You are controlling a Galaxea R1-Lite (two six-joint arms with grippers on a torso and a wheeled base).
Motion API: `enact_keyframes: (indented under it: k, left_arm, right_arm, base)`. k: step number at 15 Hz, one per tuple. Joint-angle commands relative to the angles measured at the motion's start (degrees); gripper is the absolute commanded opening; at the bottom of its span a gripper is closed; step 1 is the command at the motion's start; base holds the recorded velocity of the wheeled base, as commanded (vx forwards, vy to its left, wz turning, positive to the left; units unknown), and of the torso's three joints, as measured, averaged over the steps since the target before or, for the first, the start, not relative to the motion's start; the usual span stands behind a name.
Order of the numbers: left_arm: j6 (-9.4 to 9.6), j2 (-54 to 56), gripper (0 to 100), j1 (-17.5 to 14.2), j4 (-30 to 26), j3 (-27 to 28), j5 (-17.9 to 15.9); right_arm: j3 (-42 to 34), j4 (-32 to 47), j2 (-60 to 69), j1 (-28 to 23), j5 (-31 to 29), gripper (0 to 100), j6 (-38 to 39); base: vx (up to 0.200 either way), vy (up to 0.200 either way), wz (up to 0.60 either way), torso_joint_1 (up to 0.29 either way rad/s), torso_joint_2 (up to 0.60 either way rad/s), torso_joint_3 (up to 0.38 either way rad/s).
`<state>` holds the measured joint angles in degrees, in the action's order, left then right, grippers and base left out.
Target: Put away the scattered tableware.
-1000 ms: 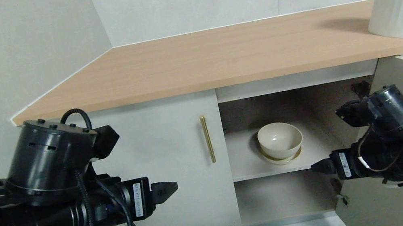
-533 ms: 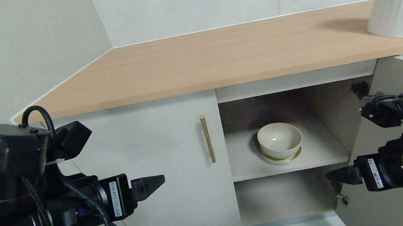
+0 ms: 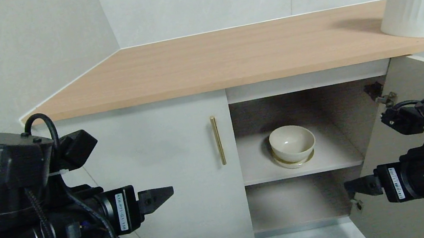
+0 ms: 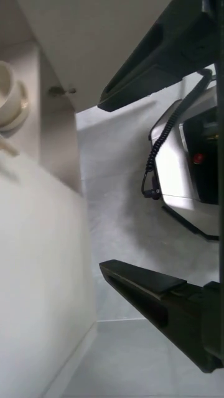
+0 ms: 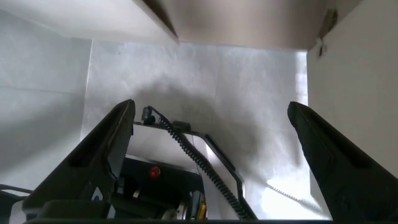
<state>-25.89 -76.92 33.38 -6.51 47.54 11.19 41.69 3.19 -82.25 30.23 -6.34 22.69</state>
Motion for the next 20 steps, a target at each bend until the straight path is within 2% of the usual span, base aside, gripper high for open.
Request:
enact_keyframes:
  k: [1, 16, 20]
  left_arm:
    - [-0.03, -0.16, 100, 0.02, 0.01, 0.01, 0.06]
    - [-0.03, -0.42, 100, 0.11, 0.01, -0.08, 0.06]
    - [-0.03, -0.42, 100, 0.11, 0.01, -0.08, 0.06]
  right_arm:
    - [-0.03, -0.03, -0.37, 0.00, 0.01, 100, -0.01]
    - [-0.38, -0.03, -0.89, 0.00, 0.01, 100, -0.19]
    - [-0.47, -0.03, -0.63, 0.00, -0.16, 100, -0.27]
  base:
    - [-0.200, 0.000, 0.00, -0.007, 0.01, 0.017]
    - [-0.200, 0.000, 0.00, 0.003, 0.00, 0.004]
    - [0.000, 0.000, 0.00, 0.000, 0.00, 0.000]
